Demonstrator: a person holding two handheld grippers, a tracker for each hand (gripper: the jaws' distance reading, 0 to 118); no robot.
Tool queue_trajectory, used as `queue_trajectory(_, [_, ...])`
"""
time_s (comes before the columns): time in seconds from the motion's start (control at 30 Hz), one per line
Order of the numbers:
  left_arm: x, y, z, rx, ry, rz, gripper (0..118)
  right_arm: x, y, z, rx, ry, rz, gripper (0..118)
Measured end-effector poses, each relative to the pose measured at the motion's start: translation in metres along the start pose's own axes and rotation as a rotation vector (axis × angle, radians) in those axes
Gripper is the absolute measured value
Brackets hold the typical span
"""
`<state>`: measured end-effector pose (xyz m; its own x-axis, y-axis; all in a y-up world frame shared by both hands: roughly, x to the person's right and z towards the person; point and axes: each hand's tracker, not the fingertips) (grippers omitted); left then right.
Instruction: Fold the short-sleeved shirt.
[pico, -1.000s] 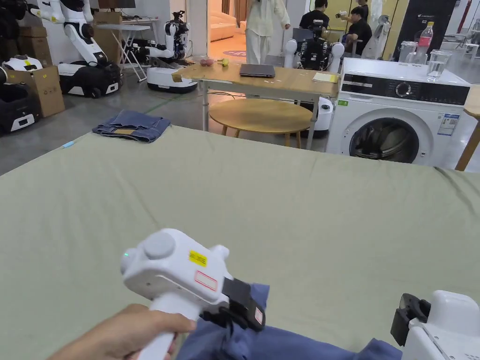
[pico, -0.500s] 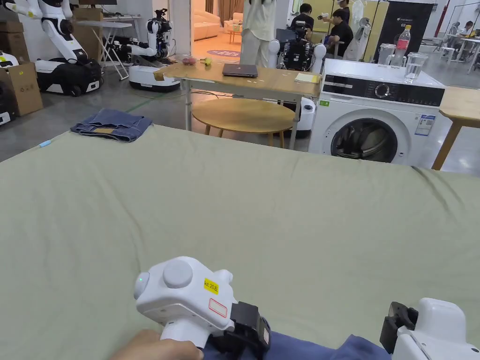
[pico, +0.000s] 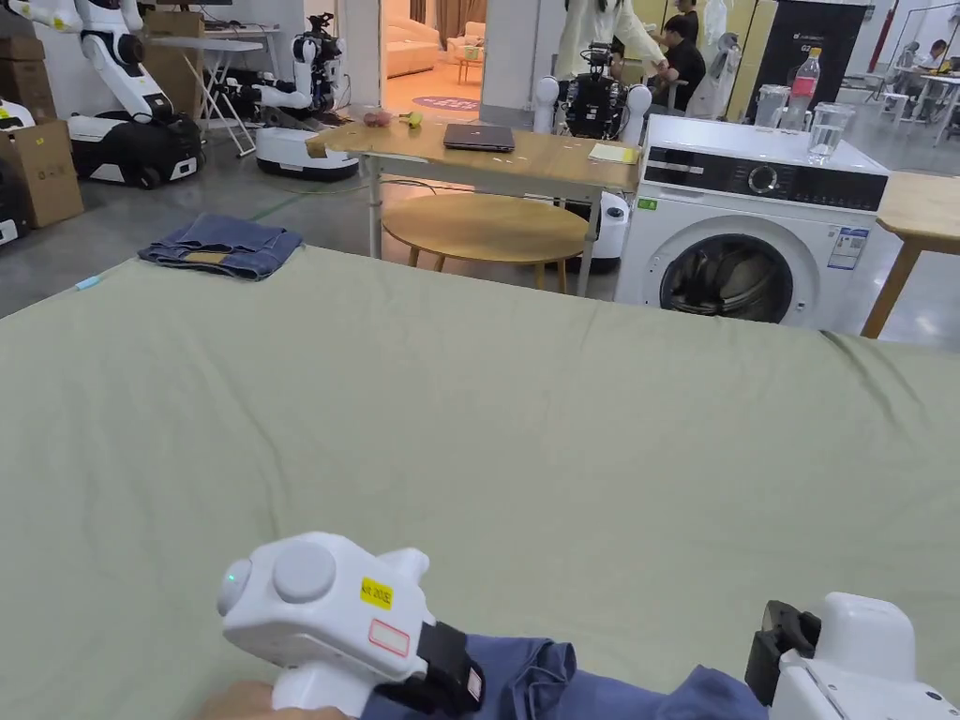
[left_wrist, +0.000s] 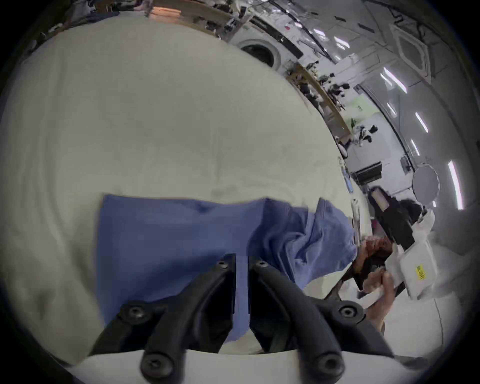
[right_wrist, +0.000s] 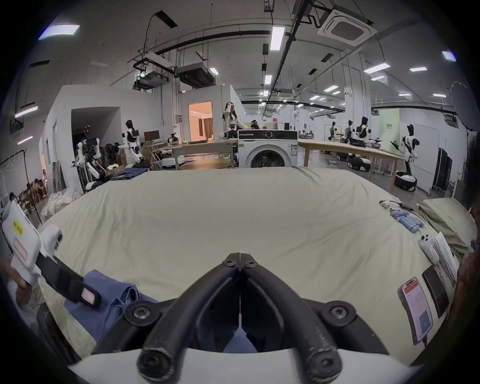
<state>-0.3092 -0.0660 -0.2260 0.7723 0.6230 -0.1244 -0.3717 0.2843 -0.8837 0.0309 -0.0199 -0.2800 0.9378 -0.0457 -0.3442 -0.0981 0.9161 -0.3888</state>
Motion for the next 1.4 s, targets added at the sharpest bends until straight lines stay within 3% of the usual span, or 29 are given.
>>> queue_trajectory(0.13, [0.012,-0.008,-0.032,-0.011,-0.206,0.031,4,0.001,-0.002,0.0,-0.006,-0.002,0.003,0])
queue_trajectory(0.3, [0.016,-0.011,-0.071,-0.042,-0.116,0.029,0,0.004,-0.003,0.001,-0.01,-0.011,0.008,0])
queue_trajectory(0.4, [0.014,-0.014,-0.079,-0.035,-0.144,0.052,0,0.007,-0.003,0.002,-0.011,-0.016,0.004,0])
queue_trajectory(0.6, [0.023,-0.008,-0.055,-0.047,-0.111,0.02,0,0.011,-0.001,0.006,-0.004,-0.026,0.009,0])
queue_trajectory(0.77, [0.008,-0.002,0.019,0.065,-0.115,-0.022,0,0.012,0.002,0.008,0.016,-0.029,0.017,0])
queue_trajectory(0.87, [-0.02,0.001,0.066,0.15,-0.056,0.004,47,0.011,0.005,0.011,0.039,-0.033,0.016,0])
queue_trajectory(0.9, [-0.03,0.002,0.078,0.167,-0.03,0.006,55,0.011,0.005,0.011,0.045,-0.033,0.011,0])
queue_trajectory(1.0, [-0.061,0.001,0.103,0.191,0.038,0.045,63,0.008,0.007,0.011,0.047,-0.027,-0.002,0])
queue_trajectory(1.3, [-0.116,-0.019,0.055,0.025,-0.092,0.156,63,0.0,0.003,0.012,0.035,-0.015,-0.003,0])
queue_trajectory(1.37, [-0.128,-0.019,0.05,0.094,-0.185,0.162,58,-0.001,0.002,0.013,0.031,-0.016,0.001,0])
queue_trajectory(1.4, [-0.131,-0.019,0.049,0.109,-0.238,0.188,47,-0.001,0.002,0.013,0.029,-0.018,0.004,0])
